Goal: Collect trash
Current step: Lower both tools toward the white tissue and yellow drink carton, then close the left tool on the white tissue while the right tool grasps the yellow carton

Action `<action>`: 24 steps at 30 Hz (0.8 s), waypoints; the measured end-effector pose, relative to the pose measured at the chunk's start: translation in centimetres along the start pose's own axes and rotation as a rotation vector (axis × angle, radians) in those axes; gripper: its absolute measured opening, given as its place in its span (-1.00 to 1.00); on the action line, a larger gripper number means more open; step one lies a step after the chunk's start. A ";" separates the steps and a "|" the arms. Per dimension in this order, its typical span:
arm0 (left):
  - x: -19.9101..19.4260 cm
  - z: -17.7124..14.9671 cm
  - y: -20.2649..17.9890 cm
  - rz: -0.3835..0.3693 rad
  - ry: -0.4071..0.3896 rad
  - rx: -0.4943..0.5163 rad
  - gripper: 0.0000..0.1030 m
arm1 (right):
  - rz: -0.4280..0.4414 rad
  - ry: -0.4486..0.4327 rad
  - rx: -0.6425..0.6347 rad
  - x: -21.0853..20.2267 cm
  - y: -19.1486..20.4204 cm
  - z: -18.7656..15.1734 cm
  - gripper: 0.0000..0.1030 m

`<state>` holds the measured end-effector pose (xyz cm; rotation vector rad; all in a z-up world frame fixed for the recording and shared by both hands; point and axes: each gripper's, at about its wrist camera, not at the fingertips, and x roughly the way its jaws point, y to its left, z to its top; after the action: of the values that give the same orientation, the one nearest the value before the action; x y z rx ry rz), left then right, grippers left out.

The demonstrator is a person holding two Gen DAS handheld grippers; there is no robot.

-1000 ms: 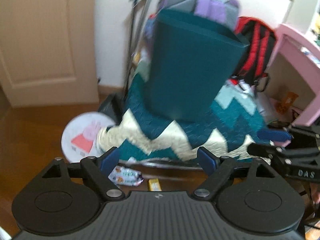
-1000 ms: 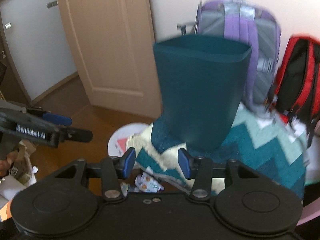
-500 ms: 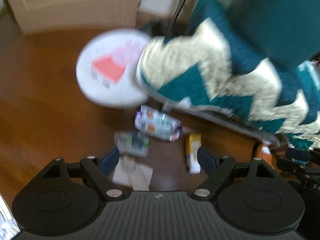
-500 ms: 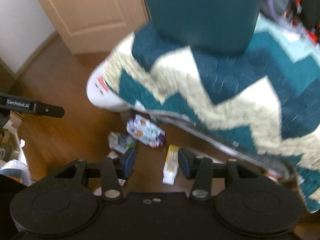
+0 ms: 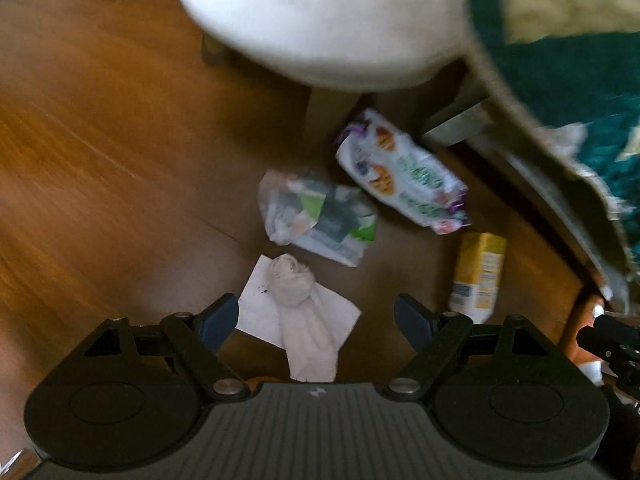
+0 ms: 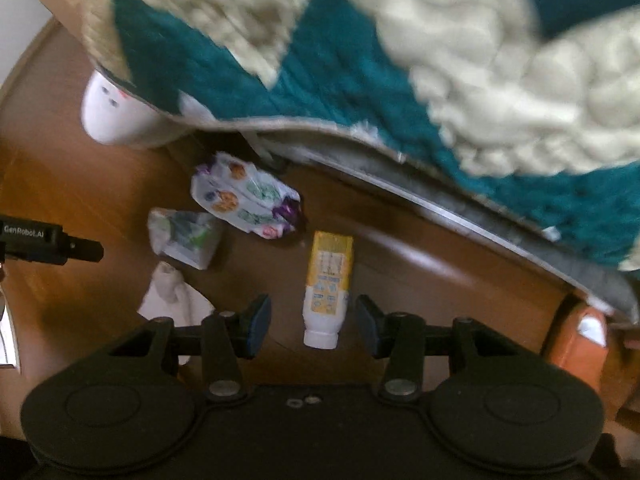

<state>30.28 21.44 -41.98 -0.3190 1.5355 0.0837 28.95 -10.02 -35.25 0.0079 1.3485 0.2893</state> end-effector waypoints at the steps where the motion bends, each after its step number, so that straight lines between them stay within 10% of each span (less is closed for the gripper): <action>1: 1.1 0.1 0.3 0.005 0.012 -0.010 0.66 | -0.001 0.022 0.002 1.2 -0.1 0.0 -0.09; 24: 13.6 0.0 2.5 0.010 0.083 -0.172 0.64 | -0.042 0.162 0.039 16.2 -0.9 1.8 -0.03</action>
<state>30.21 21.82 -55.79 -0.4560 1.6157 0.2130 33.94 -7.17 -50.57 -0.0121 1.5135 0.2317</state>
